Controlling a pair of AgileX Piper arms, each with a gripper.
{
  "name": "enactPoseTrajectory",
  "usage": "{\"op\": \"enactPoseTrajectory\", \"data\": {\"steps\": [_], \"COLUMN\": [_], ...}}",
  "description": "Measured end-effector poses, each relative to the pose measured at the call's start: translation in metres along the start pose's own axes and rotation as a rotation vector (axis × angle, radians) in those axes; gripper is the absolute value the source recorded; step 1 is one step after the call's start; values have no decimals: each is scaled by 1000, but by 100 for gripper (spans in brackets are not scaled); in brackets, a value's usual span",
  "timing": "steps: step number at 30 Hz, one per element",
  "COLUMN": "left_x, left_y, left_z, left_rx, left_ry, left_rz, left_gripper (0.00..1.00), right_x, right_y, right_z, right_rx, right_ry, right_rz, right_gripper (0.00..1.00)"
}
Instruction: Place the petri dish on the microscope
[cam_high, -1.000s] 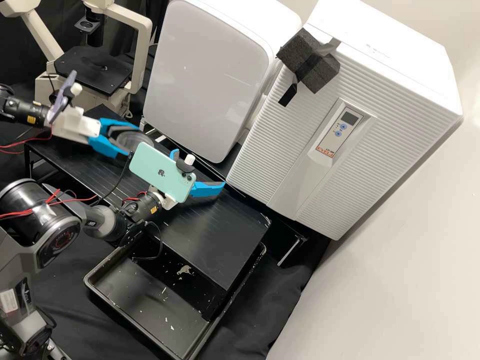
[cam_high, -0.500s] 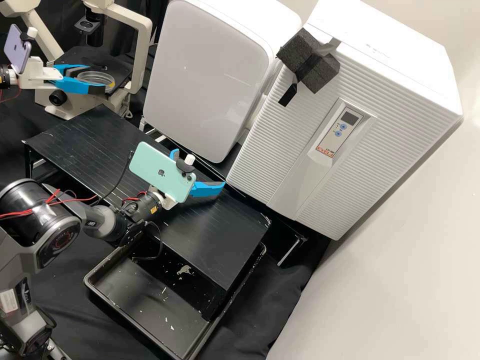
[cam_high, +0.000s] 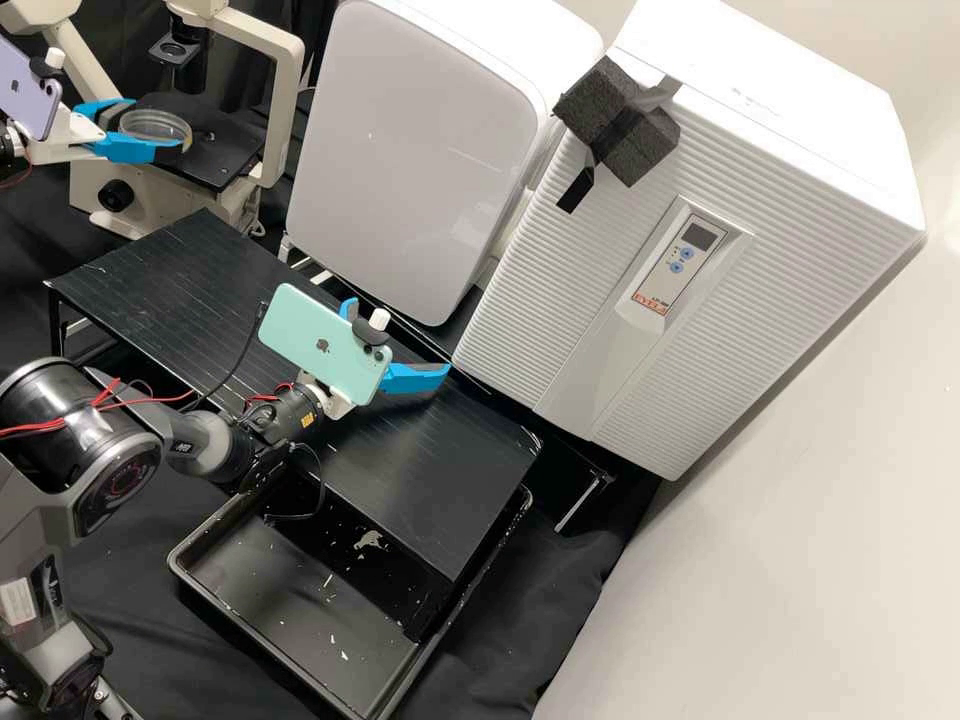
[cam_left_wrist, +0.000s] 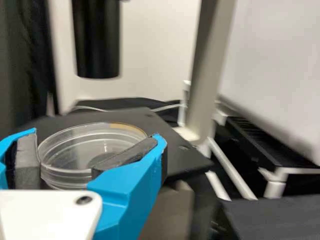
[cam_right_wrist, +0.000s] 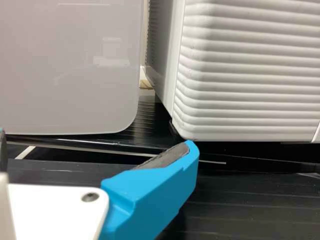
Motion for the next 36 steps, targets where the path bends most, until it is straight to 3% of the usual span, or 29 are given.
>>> {"op": "enactPoseTrajectory", "data": {"steps": [5,8,23,29,36], "left_x": [10,16,40,50,55], "left_y": [10,11,3,8,2], "left_z": [6,10,11,11,9], "left_rx": [39,39,42,36,41], "left_ry": [2,-7,8,10,27], "left_rz": [27,25,-54,-36,-53], "left_gripper": [0,0,0,0,0], "right_x": [0,0,0,0,0], "right_y": [0,0,0,0,0], "right_z": [0,0,0,0,0], "right_rx": [0,0,0,0,0], "right_ry": [0,0,0,0,0], "right_rz": [0,0,0,0,0], "right_gripper": [100,100,100,100,100]}}
